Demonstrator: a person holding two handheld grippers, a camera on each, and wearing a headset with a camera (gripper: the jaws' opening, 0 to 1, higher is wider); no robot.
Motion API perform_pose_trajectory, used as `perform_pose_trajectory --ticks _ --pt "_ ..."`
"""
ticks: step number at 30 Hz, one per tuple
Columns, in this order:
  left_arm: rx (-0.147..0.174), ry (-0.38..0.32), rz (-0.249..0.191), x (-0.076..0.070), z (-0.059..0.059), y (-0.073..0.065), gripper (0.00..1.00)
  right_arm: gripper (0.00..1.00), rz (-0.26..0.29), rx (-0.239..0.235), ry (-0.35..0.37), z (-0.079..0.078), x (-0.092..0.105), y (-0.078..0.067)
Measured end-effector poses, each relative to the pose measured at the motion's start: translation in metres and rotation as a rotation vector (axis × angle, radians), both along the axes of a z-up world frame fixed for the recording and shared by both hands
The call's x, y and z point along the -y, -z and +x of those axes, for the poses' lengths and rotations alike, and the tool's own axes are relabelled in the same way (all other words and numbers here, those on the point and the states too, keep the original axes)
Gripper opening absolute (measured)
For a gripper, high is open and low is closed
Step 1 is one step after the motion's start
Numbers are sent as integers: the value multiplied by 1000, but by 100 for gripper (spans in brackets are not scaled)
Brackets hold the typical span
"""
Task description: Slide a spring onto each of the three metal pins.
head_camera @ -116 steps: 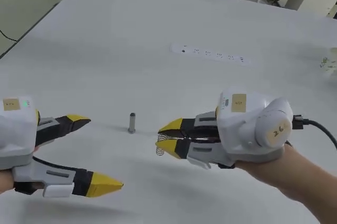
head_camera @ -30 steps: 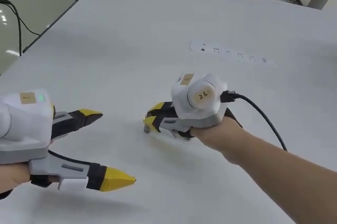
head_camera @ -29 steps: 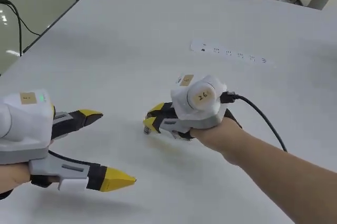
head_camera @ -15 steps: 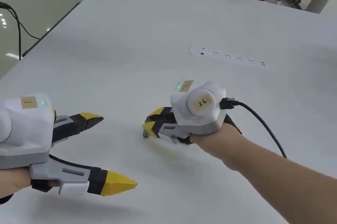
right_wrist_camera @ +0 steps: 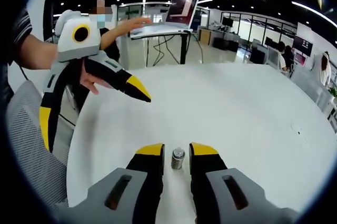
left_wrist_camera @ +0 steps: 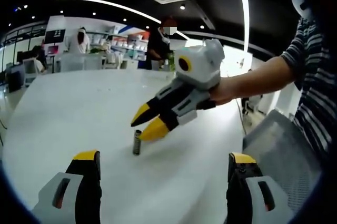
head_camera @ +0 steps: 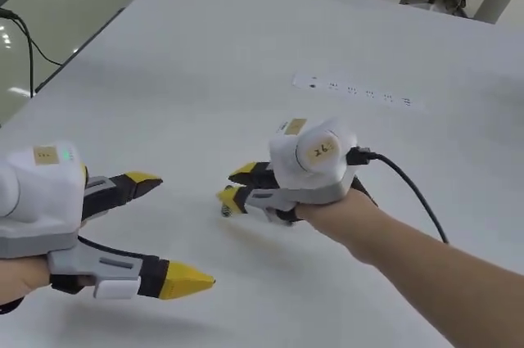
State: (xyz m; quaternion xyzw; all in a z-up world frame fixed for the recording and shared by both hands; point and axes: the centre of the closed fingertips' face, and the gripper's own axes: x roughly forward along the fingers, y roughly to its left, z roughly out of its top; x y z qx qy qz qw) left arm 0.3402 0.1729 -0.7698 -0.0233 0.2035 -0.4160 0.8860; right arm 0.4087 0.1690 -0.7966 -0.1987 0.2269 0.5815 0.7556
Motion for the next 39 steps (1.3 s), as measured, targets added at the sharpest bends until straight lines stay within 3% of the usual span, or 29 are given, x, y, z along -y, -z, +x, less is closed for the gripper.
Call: perform_pose_trajectory --ticks 4,8,19,29,34,39 --pt "7 0 -5 2 3 -3 98 21 15 0 0 -4 5 -7" --pt "13 5 -5 4 5 -6 98 26 52 -30 19 -8 10 -14" --pt "27 15 -14 9 9 -12 98 35 114 -28 60 -17 40 -33" --pt "35 35 -21 18 12 -15 98 41 159 -35 104 -28 79 -35" --pt "37 39 -24 20 14 -16 98 50 194 -42 129 -36 100 -35" --pt "37 37 -25 21 16 -16 98 56 192 -30 158 -41 121 -34"
